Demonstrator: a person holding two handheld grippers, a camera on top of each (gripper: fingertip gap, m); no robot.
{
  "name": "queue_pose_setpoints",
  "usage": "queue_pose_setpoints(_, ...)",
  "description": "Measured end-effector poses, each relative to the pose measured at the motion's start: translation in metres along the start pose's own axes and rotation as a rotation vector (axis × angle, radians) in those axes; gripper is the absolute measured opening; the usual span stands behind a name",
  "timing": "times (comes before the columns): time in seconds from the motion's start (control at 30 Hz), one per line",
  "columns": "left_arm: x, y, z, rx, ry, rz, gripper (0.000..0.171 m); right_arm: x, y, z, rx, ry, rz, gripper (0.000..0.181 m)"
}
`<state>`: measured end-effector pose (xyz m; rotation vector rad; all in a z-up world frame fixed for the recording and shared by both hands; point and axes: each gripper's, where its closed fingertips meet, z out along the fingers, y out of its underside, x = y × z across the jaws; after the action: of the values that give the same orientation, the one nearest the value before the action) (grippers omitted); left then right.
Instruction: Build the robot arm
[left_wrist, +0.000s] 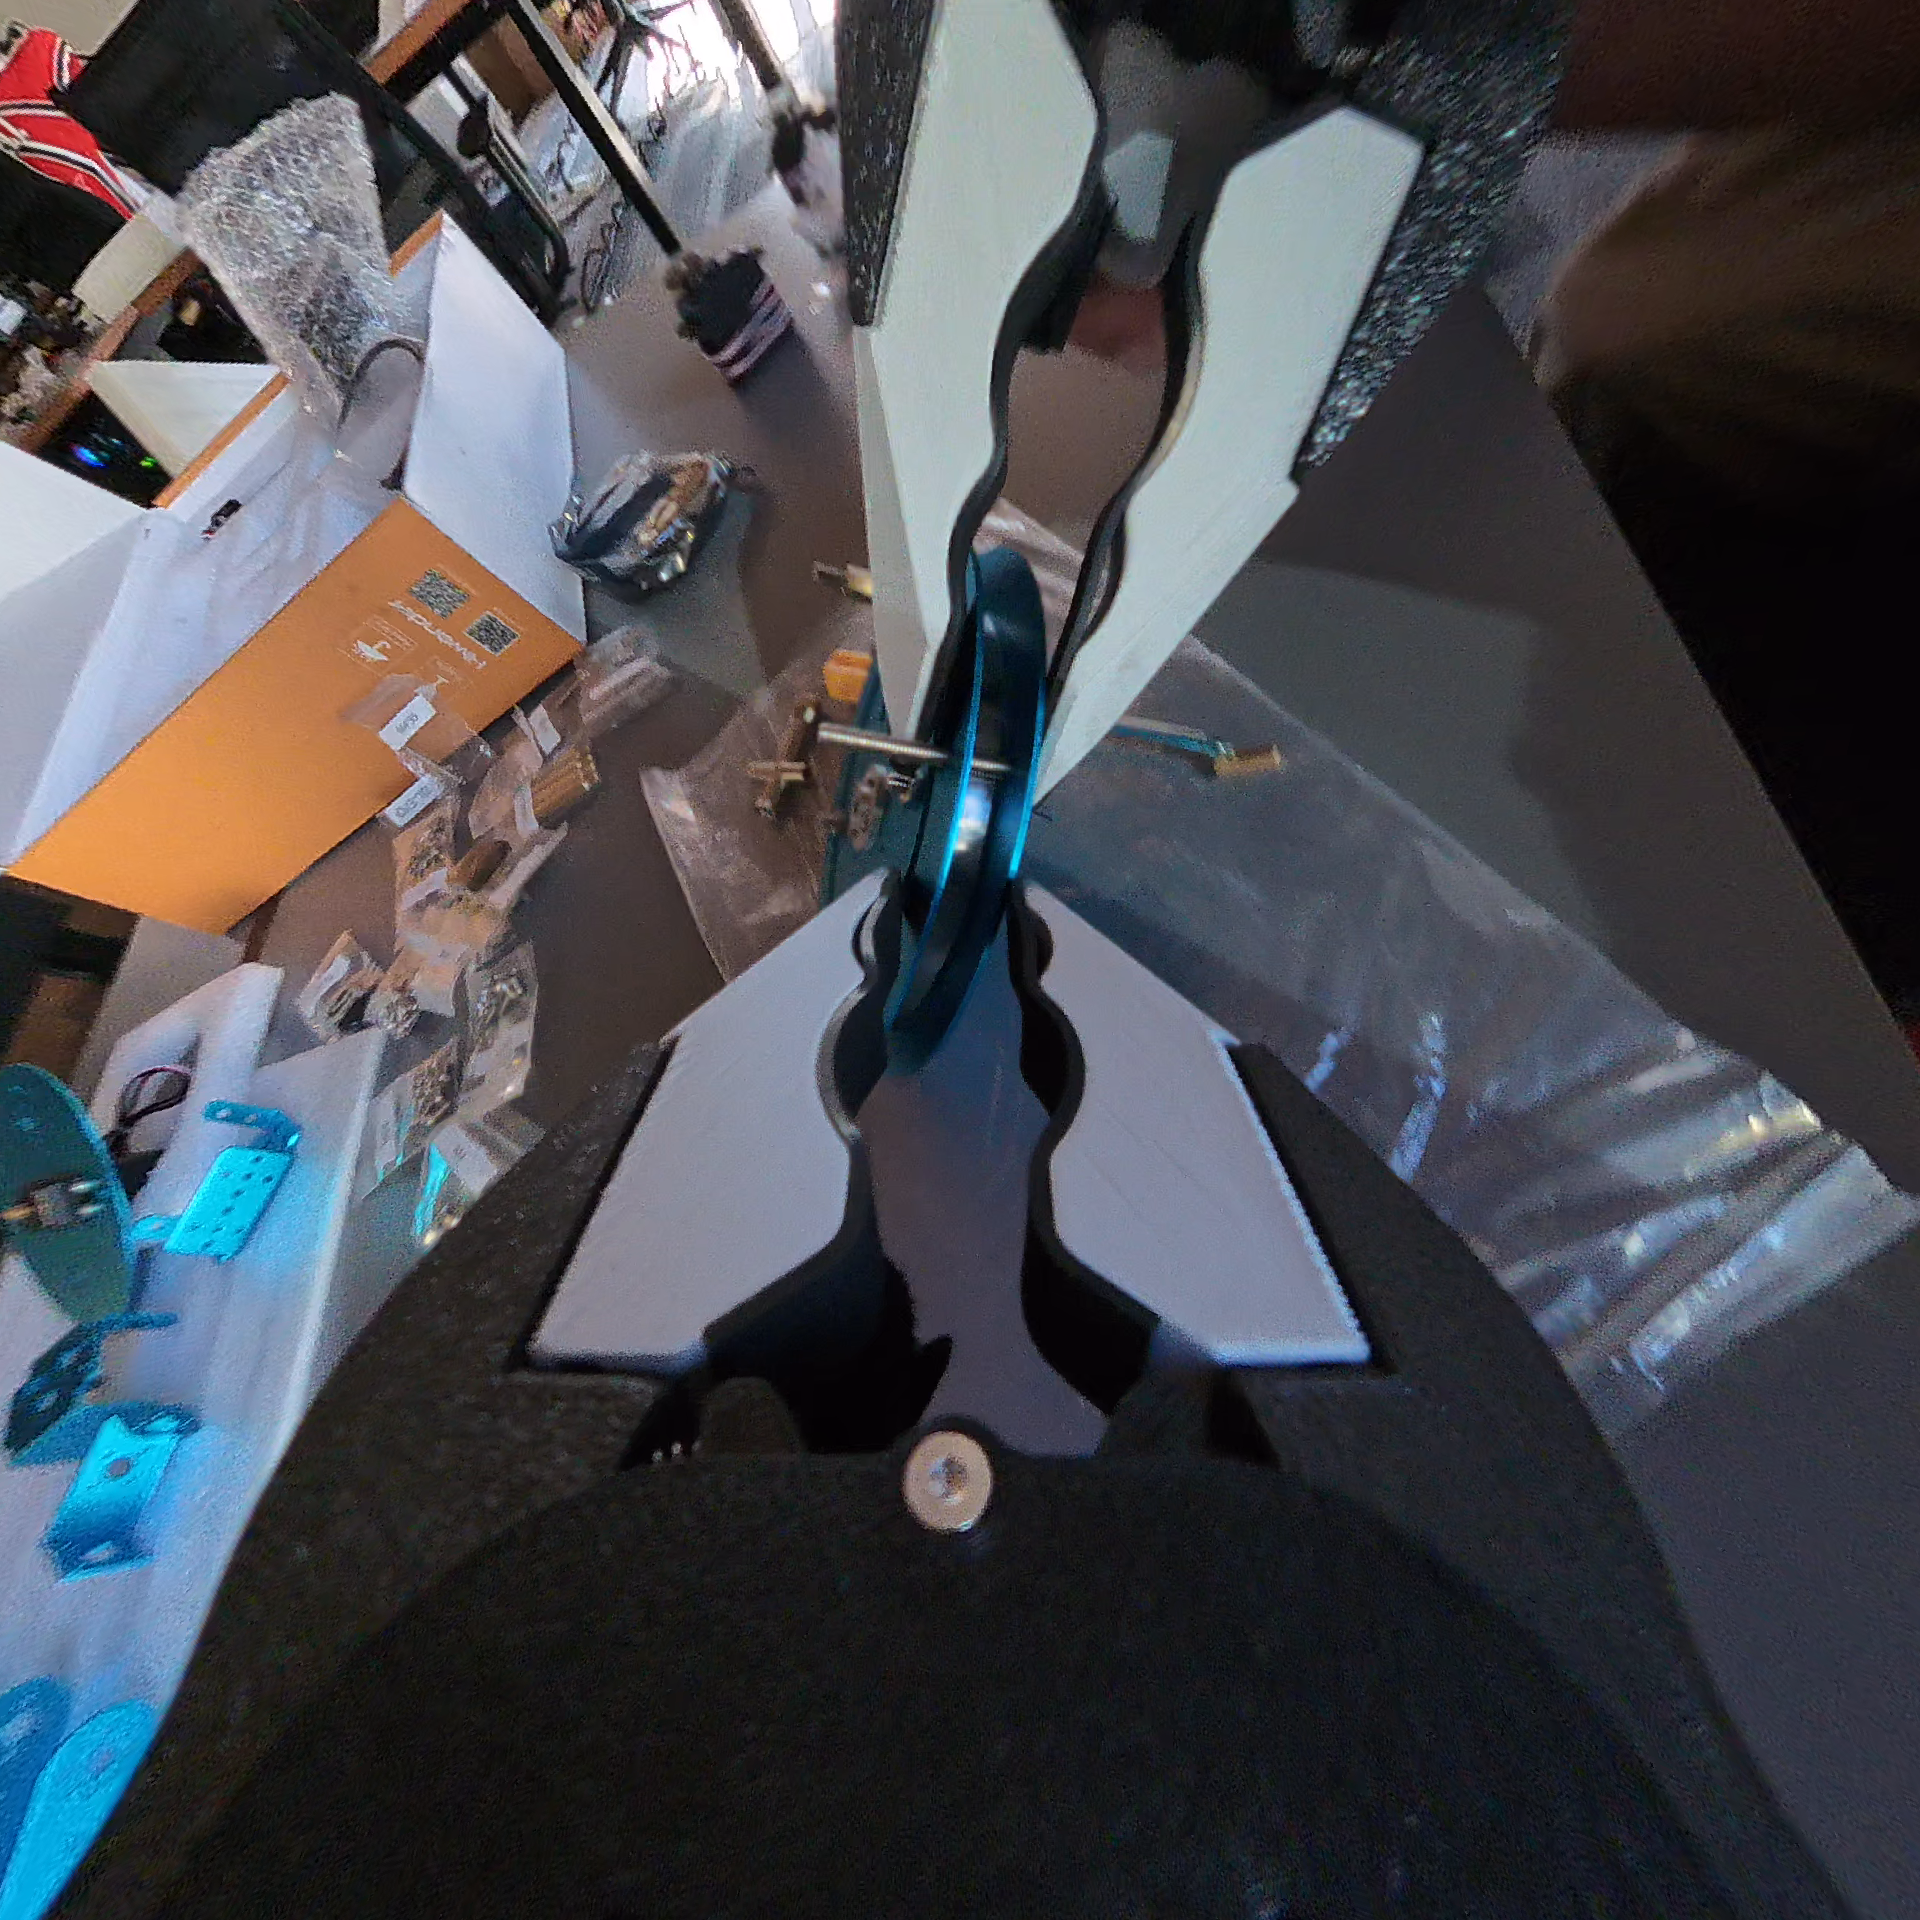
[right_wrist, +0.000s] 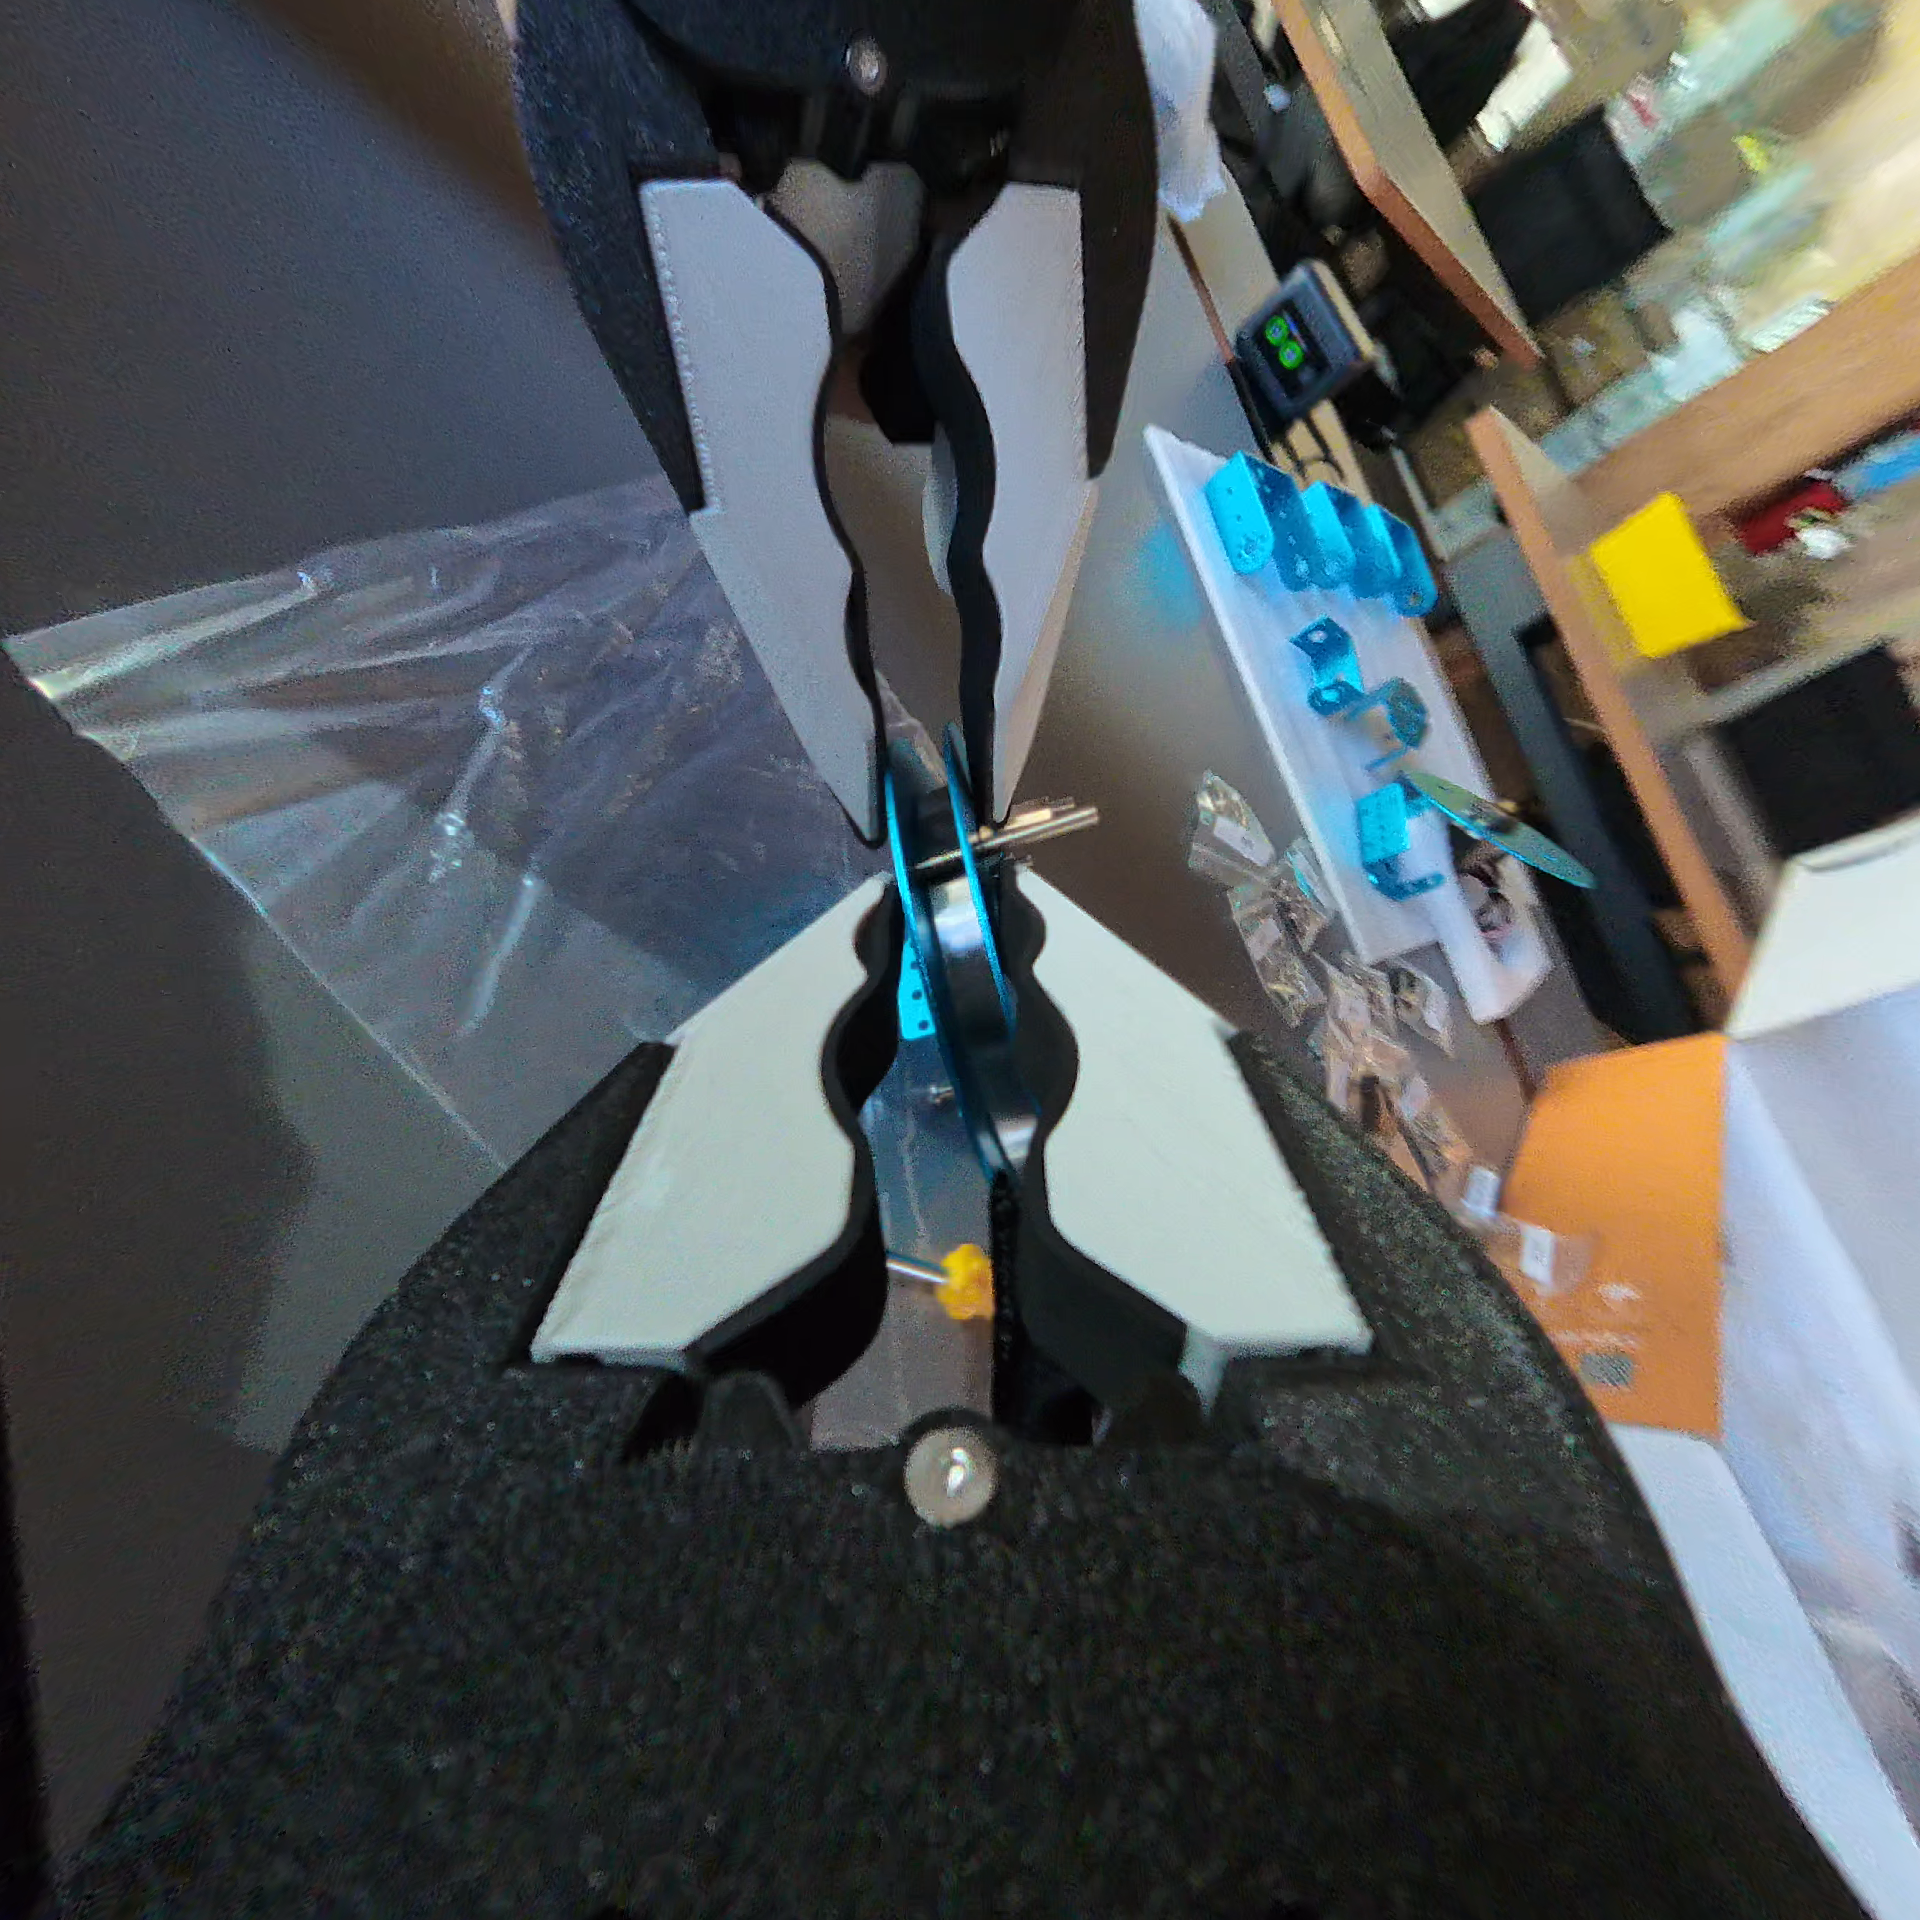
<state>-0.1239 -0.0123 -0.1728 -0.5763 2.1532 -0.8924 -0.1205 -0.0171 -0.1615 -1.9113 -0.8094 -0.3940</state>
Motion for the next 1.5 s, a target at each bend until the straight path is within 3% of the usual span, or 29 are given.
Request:
queue_pose_setpoints(0.2, 0.043, 0.038, -0.006, -0.187, -0.051, 0.192, 0.026, -0.053, 0.003, 0.02, -0.198, 0.21, -0.229, 0.021)
queue_pose_setpoints(0.3, 0.051, 0.044, -0.008, -0.201, -0.096, 0.235, 0.028, -0.066, 0.007, 0.024, -0.226, 0.263, -0.253, 0.024)
queue_pose_setpoints(0.43, 0.059, 0.034, -0.011, -0.143, -0.038, 0.136, 0.026, -0.067, 0.01, 0.022, -0.233, 0.25, -0.231, 0.025)
queue_pose_setpoints(0.6, 0.062, 0.005, -0.02, 0.016, 0.06, -0.166, 0.02, -0.068, 0.012, 0.021, -0.209, 0.273, -0.194, 0.025)
queue_pose_setpoints(0.7, 0.062, 0.004, -0.015, 0.03, 0.092, -0.271, 0.014, -0.066, 0.012, 0.022, -0.202, 0.278, -0.167, 0.025)
queue_pose_setpoints(0.73, 0.057, 0.006, -0.015, 0.027, 0.068, -0.283, 0.002, -0.065, 0.012, 0.022, -0.201, 0.278, -0.157, 0.025)
queue_pose_setpoints(0.77, 0.056, 0.005, -0.015, 0.037, 0.075, -0.295, 0.001, -0.064, 0.012, 0.022, -0.195, 0.277, -0.148, 0.025)
queue_pose_setpoints(1.1, 0.041, 0.011, -0.017, 0.042, 0.01, -0.391, 0.013, -0.061, 0.013, 0.022, -0.203, 0.293, -0.107, 0.025)
queue_pose_setpoints(1.5, 0.048, 0.022, -0.011, -0.081, 0.073, -0.312, 0.004, -0.065, 0.005, 0.028, -0.238, 0.345, -0.118, 0.025)
